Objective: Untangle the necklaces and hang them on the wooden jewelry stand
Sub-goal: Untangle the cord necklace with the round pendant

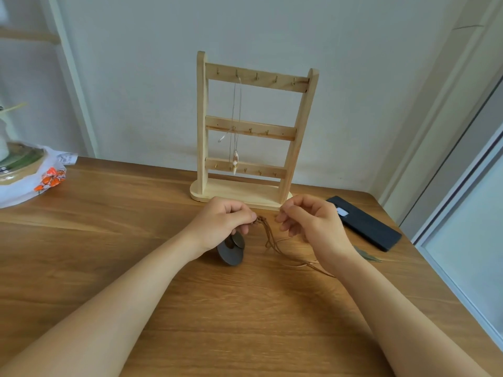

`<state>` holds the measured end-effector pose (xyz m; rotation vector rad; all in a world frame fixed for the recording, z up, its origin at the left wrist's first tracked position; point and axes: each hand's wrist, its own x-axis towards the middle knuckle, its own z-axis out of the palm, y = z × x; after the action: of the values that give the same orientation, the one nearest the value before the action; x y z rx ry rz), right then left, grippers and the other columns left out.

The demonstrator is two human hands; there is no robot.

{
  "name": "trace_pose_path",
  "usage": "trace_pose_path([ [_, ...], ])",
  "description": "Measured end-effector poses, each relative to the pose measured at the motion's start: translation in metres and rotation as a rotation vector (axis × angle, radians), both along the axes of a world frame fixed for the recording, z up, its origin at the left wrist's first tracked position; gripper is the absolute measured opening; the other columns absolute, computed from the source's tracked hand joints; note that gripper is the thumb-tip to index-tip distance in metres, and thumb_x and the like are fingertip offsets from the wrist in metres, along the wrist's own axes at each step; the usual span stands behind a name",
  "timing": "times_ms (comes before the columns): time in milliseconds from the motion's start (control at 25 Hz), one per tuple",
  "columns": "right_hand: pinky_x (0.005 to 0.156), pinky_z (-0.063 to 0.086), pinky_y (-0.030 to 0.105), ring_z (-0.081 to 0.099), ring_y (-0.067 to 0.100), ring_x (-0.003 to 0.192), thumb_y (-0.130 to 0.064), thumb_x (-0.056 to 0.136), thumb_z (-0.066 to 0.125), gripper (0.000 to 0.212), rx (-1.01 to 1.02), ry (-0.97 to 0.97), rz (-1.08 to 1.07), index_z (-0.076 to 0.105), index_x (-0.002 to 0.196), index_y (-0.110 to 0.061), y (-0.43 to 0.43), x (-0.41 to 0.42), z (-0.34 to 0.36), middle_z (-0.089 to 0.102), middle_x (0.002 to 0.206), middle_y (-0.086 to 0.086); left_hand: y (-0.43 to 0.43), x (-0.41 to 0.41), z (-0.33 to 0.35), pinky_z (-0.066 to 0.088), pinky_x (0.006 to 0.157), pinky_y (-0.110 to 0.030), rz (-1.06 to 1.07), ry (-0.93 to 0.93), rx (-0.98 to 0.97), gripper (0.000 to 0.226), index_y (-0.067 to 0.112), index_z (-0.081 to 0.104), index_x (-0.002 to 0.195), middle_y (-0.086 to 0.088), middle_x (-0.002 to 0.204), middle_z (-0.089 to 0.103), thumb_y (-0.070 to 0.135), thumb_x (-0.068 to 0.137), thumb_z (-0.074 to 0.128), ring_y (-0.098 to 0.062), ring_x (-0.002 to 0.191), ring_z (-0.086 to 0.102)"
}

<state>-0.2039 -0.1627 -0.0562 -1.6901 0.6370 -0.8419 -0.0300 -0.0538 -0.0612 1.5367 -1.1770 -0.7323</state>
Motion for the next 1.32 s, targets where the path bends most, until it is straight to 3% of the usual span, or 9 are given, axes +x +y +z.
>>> trace_pose_path([
  [200, 0.069, 0.056, 0.021, 0.068, 0.009, 0.074, -0.014, 0.089, 0.073, 0.007, -0.409, 0.242, 0.075, 0.077, 0.094, -0.016, 0.008, 0.003, -0.003, 0.074, 0.080, -0.002, 0.001, -0.002, 0.001, 0.041, 0.068, -0.019, -0.008, -0.061, -0.001, 0.021, 0.006, 0.075, 0.082, 0.005, 0.062, 0.064, 0.018, 0.095, 0.064, -0.002, 0.061, 0.054],
  [440, 0.068, 0.052, 0.031, 0.060, 0.017, 0.071, -0.010, 0.095, 0.066, 0.006, -0.097, 0.159, 0.095, 0.071, 0.091, -0.008, 0.001, 0.001, -0.005, 0.067, 0.076, 0.007, 0.000, -0.006, 0.002, 0.039, 0.068, -0.019, 0.015, -0.084, 0.033, 0.022, 0.006, 0.075, 0.084, 0.009, 0.060, 0.063, 0.018, 0.097, 0.061, 0.007, 0.057, 0.052],
  [600, 0.069, 0.046, 0.035, 0.055, 0.025, 0.073, -0.006, 0.098, 0.060, 0.009, 0.056, 0.118, 0.126, 0.066, 0.091, -0.004, -0.003, 0.002, -0.007, 0.065, 0.075, 0.008, -0.001, -0.001, -0.001, 0.039, 0.065, -0.026, 0.116, 0.007, -0.016, 0.026, 0.003, 0.067, 0.079, 0.006, 0.063, 0.066, 0.013, 0.098, 0.051, -0.009, 0.059, 0.047],
  [800, 0.069, 0.053, 0.025, 0.064, 0.011, 0.075, -0.024, 0.091, 0.073, 0.014, -0.126, 0.120, 0.068, 0.073, 0.103, -0.018, 0.003, 0.001, -0.004, 0.073, 0.084, 0.001, -0.002, 0.000, -0.005, 0.040, 0.065, -0.021, 0.107, -0.036, -0.016, 0.023, -0.002, 0.072, 0.084, 0.004, 0.063, 0.069, 0.012, 0.094, 0.057, 0.000, 0.060, 0.056],
  [960, 0.073, 0.056, 0.021, 0.068, 0.009, 0.077, -0.018, 0.087, 0.077, 0.014, -0.341, 0.195, 0.050, 0.077, 0.101, -0.020, 0.006, 0.003, -0.007, 0.075, 0.084, -0.003, -0.004, -0.003, -0.006, 0.040, 0.066, -0.022, 0.082, -0.068, 0.002, 0.019, 0.005, 0.075, 0.082, 0.000, 0.066, 0.073, 0.011, 0.093, 0.061, 0.003, 0.062, 0.060],
  [1120, 0.067, 0.052, 0.023, 0.063, 0.007, 0.069, -0.012, 0.092, 0.070, 0.006, -0.091, 0.169, -0.001, 0.076, 0.093, -0.013, -0.001, 0.003, -0.008, 0.074, 0.080, 0.003, -0.003, -0.004, -0.006, 0.039, 0.067, -0.024, 0.096, -0.071, -0.004, 0.022, 0.001, 0.073, 0.081, 0.000, 0.065, 0.071, 0.010, 0.093, 0.059, 0.006, 0.055, 0.054],
  [1320, 0.070, 0.045, 0.030, 0.055, 0.018, 0.081, -0.011, 0.097, 0.057, 0.012, 0.422, 0.036, 0.342, 0.066, 0.089, -0.011, -0.004, 0.003, -0.003, 0.064, 0.088, 0.005, -0.002, -0.006, -0.008, 0.039, 0.063, -0.023, 0.114, -0.094, 0.018, 0.023, 0.009, 0.074, 0.081, 0.000, 0.065, 0.071, 0.015, 0.096, 0.058, 0.004, 0.058, 0.057],
])
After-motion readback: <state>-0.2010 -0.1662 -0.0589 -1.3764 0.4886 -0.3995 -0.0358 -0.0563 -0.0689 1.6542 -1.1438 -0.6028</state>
